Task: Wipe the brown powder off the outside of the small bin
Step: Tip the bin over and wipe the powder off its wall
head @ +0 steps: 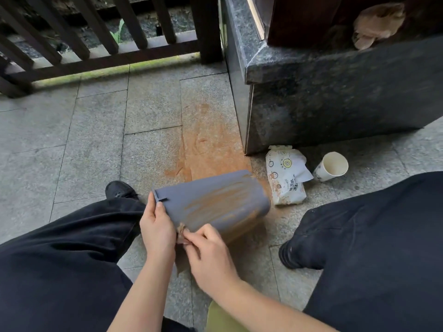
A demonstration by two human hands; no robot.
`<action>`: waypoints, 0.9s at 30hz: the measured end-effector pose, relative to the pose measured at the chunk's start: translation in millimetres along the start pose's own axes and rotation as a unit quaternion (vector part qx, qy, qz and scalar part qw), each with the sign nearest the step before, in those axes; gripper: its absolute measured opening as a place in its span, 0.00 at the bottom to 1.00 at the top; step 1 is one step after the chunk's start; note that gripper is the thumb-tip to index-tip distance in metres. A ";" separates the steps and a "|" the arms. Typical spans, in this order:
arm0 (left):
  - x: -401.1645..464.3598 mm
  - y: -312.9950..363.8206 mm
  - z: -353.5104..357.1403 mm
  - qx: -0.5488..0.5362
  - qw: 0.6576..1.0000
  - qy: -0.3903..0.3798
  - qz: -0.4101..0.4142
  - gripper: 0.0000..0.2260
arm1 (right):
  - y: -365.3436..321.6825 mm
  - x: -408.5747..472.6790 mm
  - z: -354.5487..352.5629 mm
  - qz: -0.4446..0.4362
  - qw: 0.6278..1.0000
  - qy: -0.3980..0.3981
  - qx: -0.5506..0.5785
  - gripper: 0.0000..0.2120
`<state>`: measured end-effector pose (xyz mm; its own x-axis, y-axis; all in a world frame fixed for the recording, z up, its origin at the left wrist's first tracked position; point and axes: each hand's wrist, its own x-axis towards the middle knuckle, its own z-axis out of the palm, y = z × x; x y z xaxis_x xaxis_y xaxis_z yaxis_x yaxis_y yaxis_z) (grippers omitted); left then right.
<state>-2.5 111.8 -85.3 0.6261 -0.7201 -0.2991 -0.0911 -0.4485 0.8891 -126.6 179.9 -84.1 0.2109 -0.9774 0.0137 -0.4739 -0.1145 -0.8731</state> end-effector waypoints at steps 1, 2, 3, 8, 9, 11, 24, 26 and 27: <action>0.5 -3.3 -1.6 -0.012 1.000 0.000 -0.011 0.19 | 6.6 -1.6 -2.1 -0.009 1.000 0.006 -0.008 0.12; 1.0 -5.9 -2.6 -0.022 1.000 0.001 -0.022 0.19 | 16.7 0.5 -7.9 -0.013 0.999 0.016 -0.026 0.12; 1.7 -7.6 -3.0 -0.027 0.999 0.003 -0.032 0.19 | 28.0 4.7 -15.5 -0.006 0.999 0.027 -0.047 0.12; 3.7 -10.7 0.4 -0.017 0.999 0.014 -0.040 0.19 | 77.5 29.3 -52.1 0.109 0.982 0.120 -0.095 0.14; 4.8 -11.2 0.3 -0.014 0.999 0.016 -0.041 0.20 | 83.6 32.3 -56.2 0.128 0.978 0.135 -0.089 0.14; 7.1 -13.2 0.7 -0.013 0.998 0.025 -0.049 0.20 | 92.4 40.5 -62.6 0.180 0.967 0.167 -0.072 0.14; -11.4 13.2 -8.4 0.098 0.992 0.046 0.061 0.19 | 105.6 70.6 -97.0 0.356 0.900 0.250 0.035 0.10; -16.4 17.9 -12.3 0.112 0.989 0.046 0.080 0.19 | 107.0 71.3 -102.0 0.384 0.884 0.258 0.066 0.09; -18.1 19.2 -14.8 0.114 0.989 0.046 0.083 0.19 | 110.5 70.5 -105.0 0.414 0.862 0.267 0.119 0.09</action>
<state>-4.1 124.1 -57.7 0.6553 -0.7469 -0.1131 -0.3636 -0.4431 0.8194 -253.9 79.7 -128.4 -0.5684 -0.6566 -0.4957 -0.0707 0.6393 -0.7657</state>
